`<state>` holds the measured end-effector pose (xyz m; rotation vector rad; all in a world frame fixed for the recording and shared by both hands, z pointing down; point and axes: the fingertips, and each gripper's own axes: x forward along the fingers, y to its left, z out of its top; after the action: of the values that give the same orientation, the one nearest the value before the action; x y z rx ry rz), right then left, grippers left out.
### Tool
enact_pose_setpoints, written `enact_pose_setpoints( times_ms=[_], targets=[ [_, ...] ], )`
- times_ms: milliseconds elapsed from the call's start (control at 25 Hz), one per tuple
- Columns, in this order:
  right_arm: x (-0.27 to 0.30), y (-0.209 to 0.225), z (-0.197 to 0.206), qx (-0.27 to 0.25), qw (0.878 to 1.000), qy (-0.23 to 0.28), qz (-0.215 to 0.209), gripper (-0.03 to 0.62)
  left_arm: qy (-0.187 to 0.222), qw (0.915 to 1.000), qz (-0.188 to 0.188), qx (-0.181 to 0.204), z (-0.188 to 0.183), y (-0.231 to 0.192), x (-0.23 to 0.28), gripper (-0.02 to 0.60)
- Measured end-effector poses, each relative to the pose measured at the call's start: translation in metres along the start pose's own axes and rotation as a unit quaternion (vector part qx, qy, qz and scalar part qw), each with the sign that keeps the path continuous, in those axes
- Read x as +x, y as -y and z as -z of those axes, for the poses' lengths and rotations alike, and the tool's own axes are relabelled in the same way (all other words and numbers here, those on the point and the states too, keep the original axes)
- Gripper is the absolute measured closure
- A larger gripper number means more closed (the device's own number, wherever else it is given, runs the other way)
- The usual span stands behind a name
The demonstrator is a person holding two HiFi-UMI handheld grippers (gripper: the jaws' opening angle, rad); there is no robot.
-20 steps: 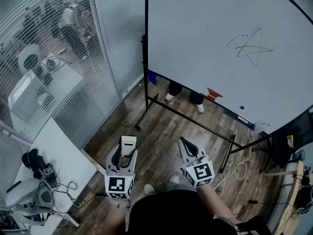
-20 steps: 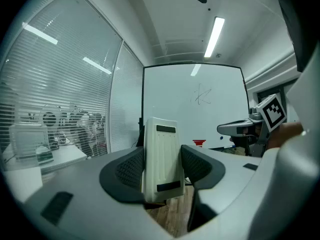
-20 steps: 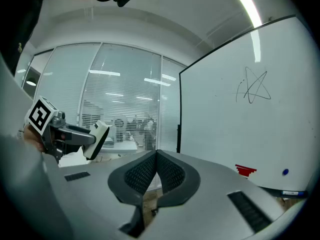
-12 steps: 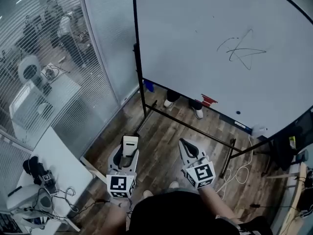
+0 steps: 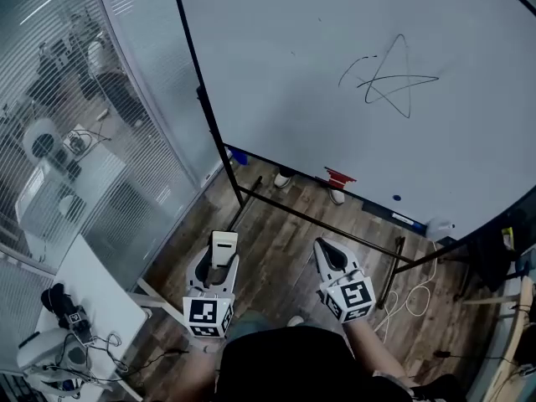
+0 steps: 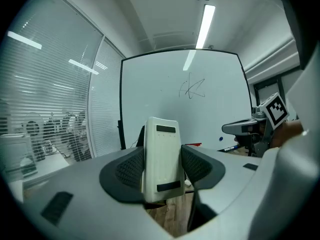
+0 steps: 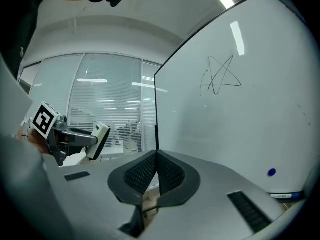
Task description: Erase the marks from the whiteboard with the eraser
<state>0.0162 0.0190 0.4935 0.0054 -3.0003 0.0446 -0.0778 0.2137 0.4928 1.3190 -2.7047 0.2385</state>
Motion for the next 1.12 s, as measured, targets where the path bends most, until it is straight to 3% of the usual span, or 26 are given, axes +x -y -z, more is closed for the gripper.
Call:
enact_pose_setpoints(
  times_ms=[320, 680, 880, 1120],
  targets=[
    [0.043, 0.039, -0.001, 0.002, 1.000, -0.008, 0.017, 0.568, -0.004, 0.9999, 0.013, -0.004, -0.004, -0.011, 0.069, 0.336],
    [0.129, 0.072, -0.028, -0.013, 0.996, -0.013, 0.083, 0.568, 0.023, 0.9958, 0.087, 0.011, -0.033, -0.063, 0.188, 0.336],
    [0.169, 0.105, -0.051, -0.018, 0.988, -0.004, 0.156, 0.568, 0.048, 0.9884, 0.142, 0.022, -0.059, -0.084, 0.262, 0.336],
    [0.186, 0.139, -0.077, -0.031, 0.972, 0.009, 0.235, 0.568, 0.101, 0.9723, 0.206, 0.045, -0.109, -0.078, 0.331, 0.336]
  ],
)
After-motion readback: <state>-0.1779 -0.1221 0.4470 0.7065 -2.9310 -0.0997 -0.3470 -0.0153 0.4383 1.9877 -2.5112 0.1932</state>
